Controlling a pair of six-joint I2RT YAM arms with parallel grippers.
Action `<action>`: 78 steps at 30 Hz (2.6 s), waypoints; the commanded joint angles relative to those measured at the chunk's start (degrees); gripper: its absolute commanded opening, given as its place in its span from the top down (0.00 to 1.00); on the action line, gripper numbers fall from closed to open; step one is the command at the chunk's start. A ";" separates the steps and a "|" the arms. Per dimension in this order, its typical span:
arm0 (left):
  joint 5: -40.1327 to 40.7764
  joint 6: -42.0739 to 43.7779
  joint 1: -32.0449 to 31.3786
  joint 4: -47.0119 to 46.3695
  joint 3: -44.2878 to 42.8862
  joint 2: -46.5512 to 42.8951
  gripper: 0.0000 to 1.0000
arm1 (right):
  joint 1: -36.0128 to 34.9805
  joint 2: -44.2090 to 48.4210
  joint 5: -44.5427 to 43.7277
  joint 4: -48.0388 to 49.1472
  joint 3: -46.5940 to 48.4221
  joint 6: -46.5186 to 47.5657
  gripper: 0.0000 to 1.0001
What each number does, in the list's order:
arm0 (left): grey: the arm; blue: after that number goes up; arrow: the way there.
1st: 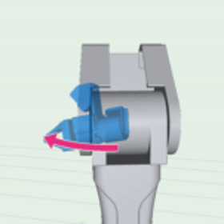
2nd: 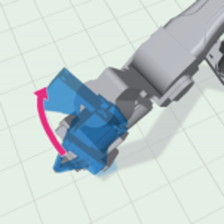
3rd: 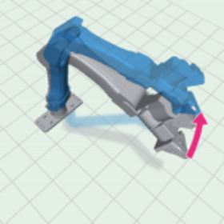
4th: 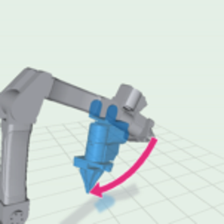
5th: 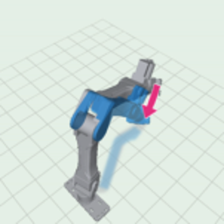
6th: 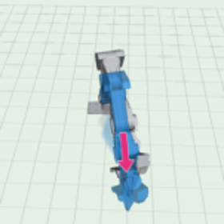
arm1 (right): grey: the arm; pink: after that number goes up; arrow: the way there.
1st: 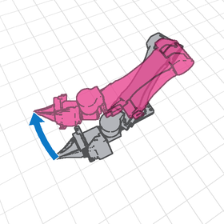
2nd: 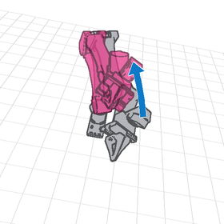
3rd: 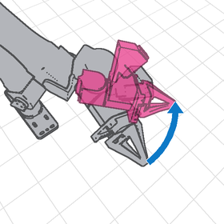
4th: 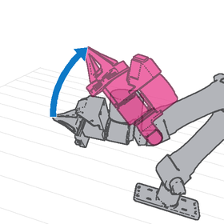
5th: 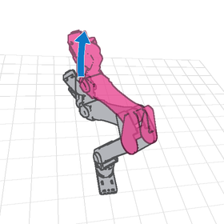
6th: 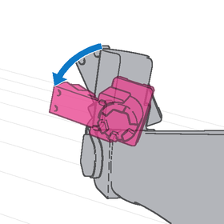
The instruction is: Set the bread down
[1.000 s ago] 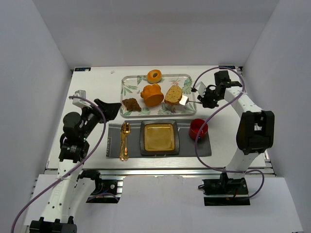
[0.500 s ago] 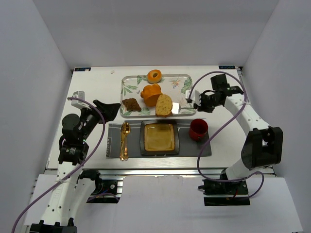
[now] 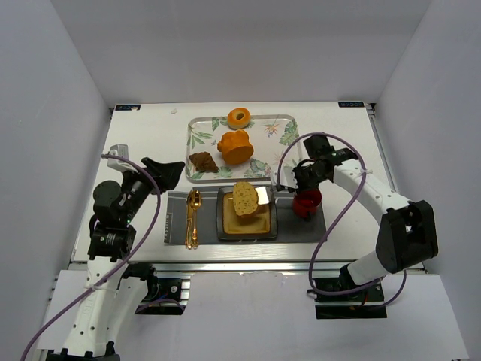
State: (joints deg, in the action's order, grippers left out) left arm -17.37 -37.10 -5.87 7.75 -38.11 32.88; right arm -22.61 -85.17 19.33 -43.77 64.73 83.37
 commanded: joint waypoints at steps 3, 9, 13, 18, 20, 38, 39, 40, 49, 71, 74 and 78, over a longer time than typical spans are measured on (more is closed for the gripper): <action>1.02 0.01 -0.20 1.39 -0.92 -1.24 0.07 | -2.35 3.16 -2.28 8.34 -1.88 5.39 1.00; 1.28 -0.16 -0.20 1.57 -0.74 -1.68 0.07 | -3.23 6.41 -4.83 19.22 -7.50 10.48 1.00; 1.46 -0.16 -0.20 1.57 -0.83 -1.77 0.07 | -3.32 8.70 -5.10 24.07 -12.24 13.48 1.00; 1.37 -0.16 -0.20 1.22 -0.83 -1.51 0.07 | -3.32 10.46 -5.36 27.41 -14.80 14.80 1.00; 1.28 -0.08 -0.20 1.04 -1.00 -1.33 0.07 | -3.32 10.28 -6.76 29.95 -14.98 13.66 1.00; 1.55 0.45 -0.20 0.78 -1.00 -1.51 0.07 | 6.16 1.33 -13.27 30.69 -1.02 -12.42 1.00; 1.37 0.45 -0.20 0.69 -0.92 -1.51 0.07 | 7.39 0.88 -13.09 29.45 -0.40 -15.23 1.00; 1.46 0.45 -0.11 0.52 -0.65 -1.51 0.07 | 10.19 0.44 -13.44 27.70 0.39 -21.61 1.00; 0.49 0.28 -0.20 -1.86 1.02 -0.63 0.07 | 24.00 -7.20 -27.83 26.80 -3.55 -54.17 1.00; 0.31 0.72 -0.20 -3.35 0.40 2.27 0.07 | 35.88 -15.12 -15.64 20.48 1.89 -62.37 0.43; 0.40 0.72 -0.20 -3.44 0.40 2.36 0.07 | 36.41 -11.53 -13.98 19.86 2.33 -60.44 0.20; 0.58 0.80 -0.20 -3.62 0.23 2.89 0.07 | 36.41 -5.73 -13.18 19.16 4.61 -61.66 0.11</action>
State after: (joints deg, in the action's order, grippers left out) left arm -17.12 -36.69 -5.87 5.08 -37.43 35.57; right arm 13.61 -96.84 3.66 -24.03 64.99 21.89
